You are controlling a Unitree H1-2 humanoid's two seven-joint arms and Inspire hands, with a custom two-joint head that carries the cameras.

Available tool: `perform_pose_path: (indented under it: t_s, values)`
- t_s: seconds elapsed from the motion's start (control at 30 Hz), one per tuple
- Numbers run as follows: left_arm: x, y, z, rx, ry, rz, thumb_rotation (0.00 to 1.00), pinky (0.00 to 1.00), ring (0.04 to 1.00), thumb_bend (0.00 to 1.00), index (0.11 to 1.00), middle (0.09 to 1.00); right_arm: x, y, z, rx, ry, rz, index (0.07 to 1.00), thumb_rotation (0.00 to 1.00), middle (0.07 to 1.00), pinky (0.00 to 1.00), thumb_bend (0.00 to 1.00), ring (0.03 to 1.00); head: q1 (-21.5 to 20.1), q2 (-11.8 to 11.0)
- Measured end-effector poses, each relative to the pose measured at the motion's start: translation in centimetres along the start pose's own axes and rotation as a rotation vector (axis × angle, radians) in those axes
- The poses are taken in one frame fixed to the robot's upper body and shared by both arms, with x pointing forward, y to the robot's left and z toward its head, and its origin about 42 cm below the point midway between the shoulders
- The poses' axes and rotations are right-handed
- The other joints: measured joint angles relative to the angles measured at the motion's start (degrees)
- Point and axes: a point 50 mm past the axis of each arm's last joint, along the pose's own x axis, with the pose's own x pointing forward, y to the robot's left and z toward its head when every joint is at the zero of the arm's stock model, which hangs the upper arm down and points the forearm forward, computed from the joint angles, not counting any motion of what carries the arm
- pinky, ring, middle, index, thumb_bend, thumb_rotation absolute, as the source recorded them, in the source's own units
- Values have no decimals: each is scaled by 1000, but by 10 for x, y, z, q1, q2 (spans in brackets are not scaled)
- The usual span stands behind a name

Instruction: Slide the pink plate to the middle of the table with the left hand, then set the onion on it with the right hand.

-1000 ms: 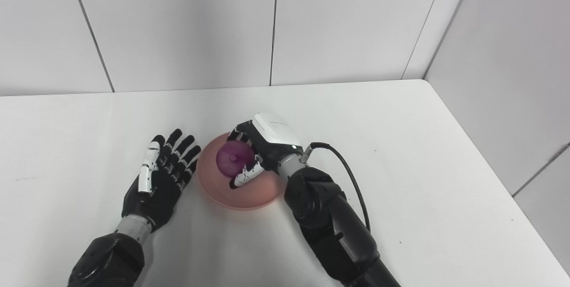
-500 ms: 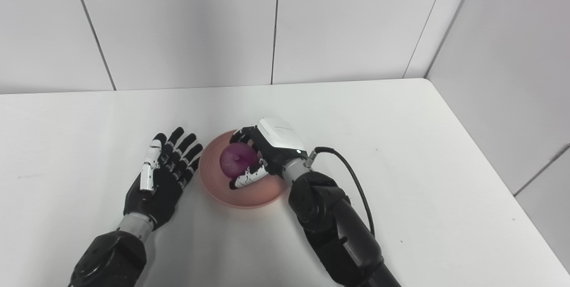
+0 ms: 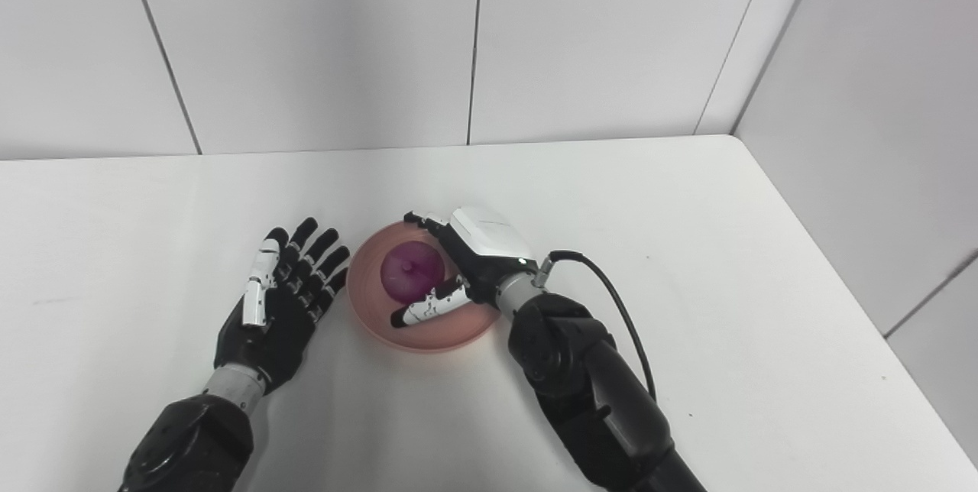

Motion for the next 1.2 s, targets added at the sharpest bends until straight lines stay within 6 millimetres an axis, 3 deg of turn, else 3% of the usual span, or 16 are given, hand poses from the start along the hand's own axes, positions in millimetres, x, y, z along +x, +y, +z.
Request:
perform_pose_path:
  t_s: [0.3, 0.53, 0.57, 0.6, 0.67, 0.7, 0.77, 0.87, 1.07, 1.2]
  values:
    - [0, 0, 0, -2, 0, 0, 1000, 945, 949, 386, 967, 961, -13, -10, 4, 5, -45, -60, 963, 530, 937, 901, 1000, 909, -4, -3]
    - [0, 0, 0, -4, -1, 3, 1000, 947, 952, 386, 971, 963, -40, -46, 2, 149, -89, -254, 954, 541, 927, 766, 986, 880, -7, -4]
    - [0, 0, 0, -5, -1, 4, 1000, 946, 951, 387, 970, 963, -42, -48, 2, 166, -93, -272, 948, 497, 924, 492, 969, 583, -7, -4]
    - [0, 0, 0, -5, 0, 4, 1000, 946, 950, 387, 970, 962, -45, -51, 1, 209, -99, -297, 944, 469, 923, 320, 959, 398, -8, -4]
    - [0, -1, -1, -7, 0, 3, 1000, 945, 950, 386, 969, 961, -53, -53, 2, 254, -89, -357, 939, 503, 912, 295, 922, 369, -9, -5]
    - [1, -1, -1, -8, -1, 3, 1000, 946, 950, 385, 970, 961, -57, -53, 4, 263, -84, -377, 929, 503, 900, 437, 887, 556, -9, -5]
    - [1, -1, -1, -9, 0, 4, 1000, 943, 948, 387, 967, 961, -62, -50, 5, 270, -73, -389, 920, 540, 884, 690, 833, 780, -9, -6]
    - [1, -1, -1, -9, 1, 3, 1000, 945, 950, 390, 966, 963, -67, -43, -6, 298, -12, -414, 919, 547, 879, 760, 801, 833, -9, -7]
    - [1, 0, -1, -10, 0, 4, 1000, 949, 952, 390, 967, 965, -75, -24, -26, 440, 106, -426, 911, 593, 874, 768, 731, 822, -11, -10]
    - [1, 2, -1, -9, 1, -8, 1000, 958, 957, 395, 975, 970, -81, -10, -32, 482, 149, -415, 900, 665, 887, 884, 700, 932, -11, -11]
